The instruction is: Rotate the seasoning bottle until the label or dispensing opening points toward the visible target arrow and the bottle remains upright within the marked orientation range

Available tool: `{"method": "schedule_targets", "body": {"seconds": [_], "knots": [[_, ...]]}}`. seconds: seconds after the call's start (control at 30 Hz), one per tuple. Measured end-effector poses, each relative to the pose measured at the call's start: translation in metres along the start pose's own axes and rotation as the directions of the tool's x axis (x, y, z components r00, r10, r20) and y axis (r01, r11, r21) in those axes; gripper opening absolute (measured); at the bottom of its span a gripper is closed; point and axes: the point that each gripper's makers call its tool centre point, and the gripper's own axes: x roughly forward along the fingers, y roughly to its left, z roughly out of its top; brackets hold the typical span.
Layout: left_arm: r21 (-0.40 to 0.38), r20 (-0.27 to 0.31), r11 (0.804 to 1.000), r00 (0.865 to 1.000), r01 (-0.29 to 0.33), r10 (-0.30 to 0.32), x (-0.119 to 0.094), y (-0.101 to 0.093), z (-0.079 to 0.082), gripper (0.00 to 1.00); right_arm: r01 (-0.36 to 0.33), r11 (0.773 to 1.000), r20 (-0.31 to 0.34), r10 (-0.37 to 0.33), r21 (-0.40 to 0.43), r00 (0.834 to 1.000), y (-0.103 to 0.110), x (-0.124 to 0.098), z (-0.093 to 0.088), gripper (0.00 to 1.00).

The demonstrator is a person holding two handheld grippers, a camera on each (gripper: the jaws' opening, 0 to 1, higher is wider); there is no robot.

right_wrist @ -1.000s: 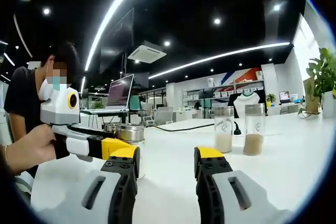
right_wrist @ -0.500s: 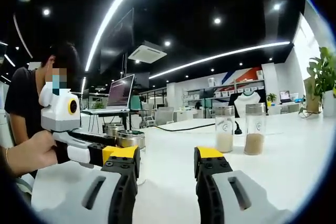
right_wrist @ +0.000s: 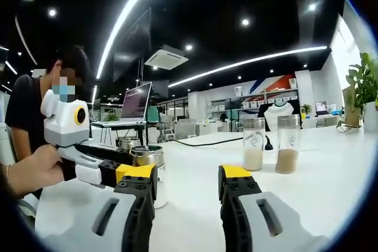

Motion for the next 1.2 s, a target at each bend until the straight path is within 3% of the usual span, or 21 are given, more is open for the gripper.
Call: {"method": "schedule_targets", "body": {"seconds": [1.2], "knots": [[0.004, 0.016, 0.999, 0.998, -0.054, 0.054, -0.016, 0.011, 0.003, 0.33, 0.011, 1.000, 0.000, -0.011, 0.002, 1.000, -0.003, -0.002, 0.000, 0.40]]}}
